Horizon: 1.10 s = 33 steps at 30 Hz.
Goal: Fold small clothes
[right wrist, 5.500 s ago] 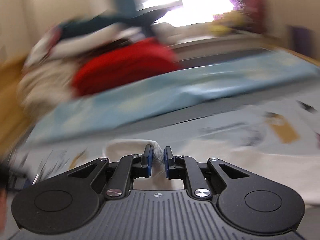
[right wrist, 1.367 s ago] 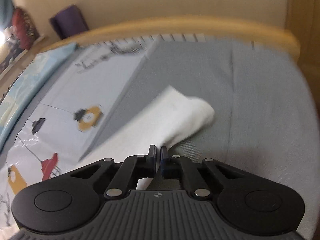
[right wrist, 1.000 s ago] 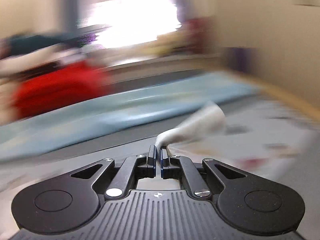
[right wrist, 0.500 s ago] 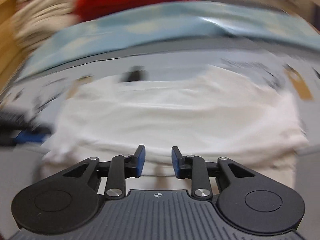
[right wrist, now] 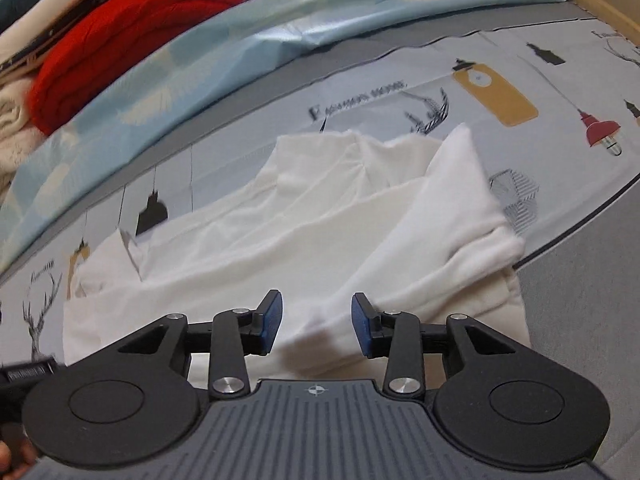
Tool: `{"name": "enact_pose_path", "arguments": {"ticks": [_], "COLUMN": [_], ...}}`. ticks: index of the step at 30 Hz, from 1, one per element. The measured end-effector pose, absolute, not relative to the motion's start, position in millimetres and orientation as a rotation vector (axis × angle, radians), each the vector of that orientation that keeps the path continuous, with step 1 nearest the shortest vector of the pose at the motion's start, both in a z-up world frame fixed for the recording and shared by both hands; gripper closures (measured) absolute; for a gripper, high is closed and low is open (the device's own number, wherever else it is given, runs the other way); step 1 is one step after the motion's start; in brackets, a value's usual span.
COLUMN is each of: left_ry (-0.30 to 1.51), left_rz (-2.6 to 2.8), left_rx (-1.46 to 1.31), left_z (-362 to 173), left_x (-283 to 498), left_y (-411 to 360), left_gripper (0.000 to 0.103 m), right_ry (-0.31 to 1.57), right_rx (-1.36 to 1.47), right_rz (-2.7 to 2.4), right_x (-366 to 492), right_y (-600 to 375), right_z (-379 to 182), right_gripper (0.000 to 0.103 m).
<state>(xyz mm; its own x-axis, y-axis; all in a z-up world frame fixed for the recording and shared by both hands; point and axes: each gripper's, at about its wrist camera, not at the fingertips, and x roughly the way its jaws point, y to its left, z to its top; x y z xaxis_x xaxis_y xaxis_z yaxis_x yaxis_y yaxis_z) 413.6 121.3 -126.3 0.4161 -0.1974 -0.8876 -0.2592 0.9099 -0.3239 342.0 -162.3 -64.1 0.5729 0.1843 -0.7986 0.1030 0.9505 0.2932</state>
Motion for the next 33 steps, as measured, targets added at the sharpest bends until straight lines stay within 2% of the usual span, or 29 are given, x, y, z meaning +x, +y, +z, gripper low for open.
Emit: {"name": "enact_pose_path", "arguments": {"ticks": [1, 2, 5, 7, 10, 13, 16, 19, 30, 31, 33], "left_ry": [1.149, 1.145, 1.105, 1.021, 0.957, 1.038, 1.015, 0.989, 1.008, 1.009, 1.009], "left_rz": [0.038, 0.032, 0.023, 0.076, 0.317, 0.330, 0.349, 0.347, 0.320, 0.319, 0.317], "left_rx": [-0.428, -0.405, -0.375, -0.403, -0.303, -0.406, -0.433, -0.443, -0.494, -0.494, -0.493], "left_z": [-127.7, -128.6, -122.4, -103.8, -84.8, -96.4, -93.5, -88.6, -93.3, -93.7, -93.7], "left_x": [414.1, 414.7, 412.1, 404.4, 390.1, 388.2, 387.0, 387.6, 387.7, 387.9, 388.4], "left_y": [118.8, 116.3, 114.9, 124.5, 138.0, 156.6, 162.8, 163.7, 165.1, 164.9, 163.6], "left_gripper": [0.067, 0.084, 0.097, 0.097, 0.097, 0.094, 0.094, 0.085, 0.085, 0.085, 0.084], "right_ry": [0.952, 0.931, 0.864, 0.827, 0.794, 0.810, 0.864, 0.907, 1.053, 1.047, 1.034], "right_rx": [0.334, 0.350, 0.405, 0.450, 0.527, 0.578, 0.613, 0.636, 0.693, 0.694, 0.673], "right_rz": [0.037, 0.018, -0.066, -0.141, -0.249, -0.286, -0.259, -0.227, -0.287, -0.283, -0.257], "right_x": [347.3, 348.7, 357.1, 358.6, 355.2, 352.2, 352.4, 352.7, 349.8, 349.7, 349.8], "right_y": [-164.1, -171.1, -197.6, -219.3, -248.2, -261.4, -258.8, -252.8, -248.6, -247.7, -244.1], "right_z": [-60.4, -56.8, -47.0, -42.0, -39.2, -44.8, -57.0, -64.4, -94.9, -94.2, -92.5], "right_gripper": [0.063, 0.063, 0.063, 0.063, 0.063, 0.062, 0.062, 0.062, 0.058, 0.058, 0.071]}}
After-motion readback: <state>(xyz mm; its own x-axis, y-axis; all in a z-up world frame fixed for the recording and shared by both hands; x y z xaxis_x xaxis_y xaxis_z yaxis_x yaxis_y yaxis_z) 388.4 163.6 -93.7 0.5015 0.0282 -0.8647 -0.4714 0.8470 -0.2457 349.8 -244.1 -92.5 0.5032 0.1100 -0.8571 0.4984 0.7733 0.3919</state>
